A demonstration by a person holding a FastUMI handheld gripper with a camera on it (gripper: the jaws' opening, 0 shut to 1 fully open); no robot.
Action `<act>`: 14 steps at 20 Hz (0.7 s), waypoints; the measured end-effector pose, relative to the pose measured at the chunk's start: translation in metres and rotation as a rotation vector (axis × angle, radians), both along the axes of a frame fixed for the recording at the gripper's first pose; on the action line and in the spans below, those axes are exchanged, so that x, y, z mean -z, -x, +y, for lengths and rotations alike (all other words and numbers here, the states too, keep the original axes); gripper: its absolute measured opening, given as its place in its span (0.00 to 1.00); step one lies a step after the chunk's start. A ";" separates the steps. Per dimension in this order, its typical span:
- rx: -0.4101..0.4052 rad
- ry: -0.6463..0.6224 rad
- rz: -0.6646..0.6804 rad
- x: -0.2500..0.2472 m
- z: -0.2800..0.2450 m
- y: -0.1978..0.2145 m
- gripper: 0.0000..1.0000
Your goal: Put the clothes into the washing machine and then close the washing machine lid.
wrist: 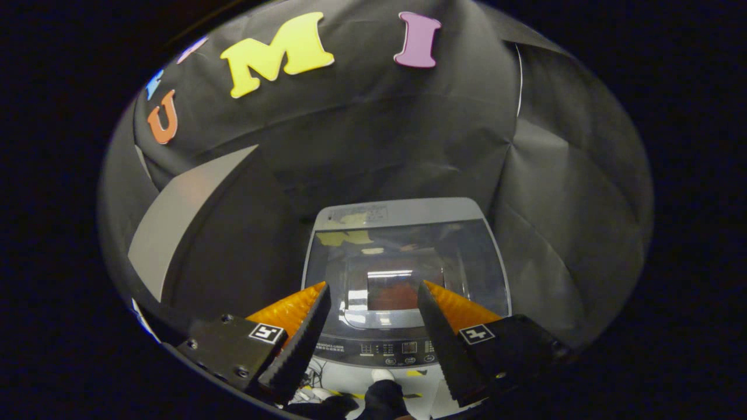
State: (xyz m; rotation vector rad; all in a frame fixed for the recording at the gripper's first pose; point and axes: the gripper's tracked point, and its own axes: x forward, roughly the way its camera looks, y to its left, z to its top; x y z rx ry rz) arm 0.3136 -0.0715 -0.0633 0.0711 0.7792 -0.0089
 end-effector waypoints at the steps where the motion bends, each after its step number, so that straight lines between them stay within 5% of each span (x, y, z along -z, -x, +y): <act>1: 0.005 0.004 -0.026 -0.008 0.001 0.007 0.94; 14: 0.135 0.016 -0.378 -0.117 0.055 0.177 0.95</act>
